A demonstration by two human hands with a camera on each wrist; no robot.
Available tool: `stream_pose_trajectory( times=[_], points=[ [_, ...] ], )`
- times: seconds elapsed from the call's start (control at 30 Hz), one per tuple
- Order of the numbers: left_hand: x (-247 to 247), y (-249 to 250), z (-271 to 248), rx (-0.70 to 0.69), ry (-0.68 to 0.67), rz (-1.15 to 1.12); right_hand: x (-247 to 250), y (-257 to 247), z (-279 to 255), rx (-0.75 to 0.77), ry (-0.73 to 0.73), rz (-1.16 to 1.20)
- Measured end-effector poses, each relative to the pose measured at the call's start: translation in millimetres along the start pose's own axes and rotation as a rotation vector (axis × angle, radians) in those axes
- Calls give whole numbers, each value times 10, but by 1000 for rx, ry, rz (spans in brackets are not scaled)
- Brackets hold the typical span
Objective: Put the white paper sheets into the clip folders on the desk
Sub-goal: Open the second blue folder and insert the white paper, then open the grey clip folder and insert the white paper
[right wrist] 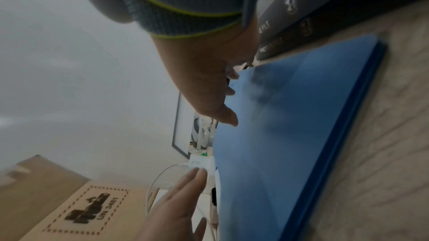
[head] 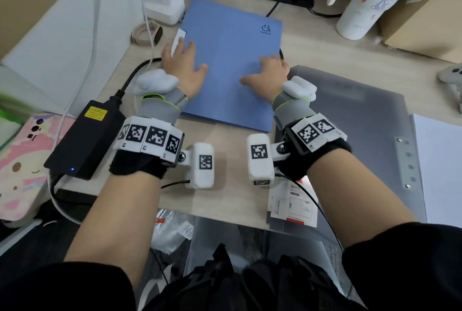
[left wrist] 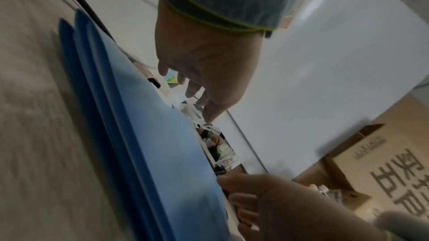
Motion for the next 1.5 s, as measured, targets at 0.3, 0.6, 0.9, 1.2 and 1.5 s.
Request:
stream_pose_trajectory(
  times=[0.3, 0.6, 0.9, 1.2, 1.5],
  points=[
    [-269, 710, -601, -166, -65, 19, 467, 198, -517, 132, 111, 131],
    [-780, 1318, -1205, -283, -248, -8, 917, 849, -1177, 101, 198, 75],
    [-1049, 1601, -1540, -227, -227, 22, 1049, 1883, -1566, -161, 169, -89],
    [-1045, 1392, -1473, -12, -67, -105, 1147, 2487, -1785, -318, 226, -8],
    [-958, 1322, -1398, 36, 42, -690, 1312, 2541, -1830, -297, 317, 225]
  ],
)
Point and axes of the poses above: each hand's wrist, its own z-axis towards the middle knuckle, its own x-axis out of the back of the hand, y = z × x, the point moved 9 cm from there along z, towards the middle knuckle
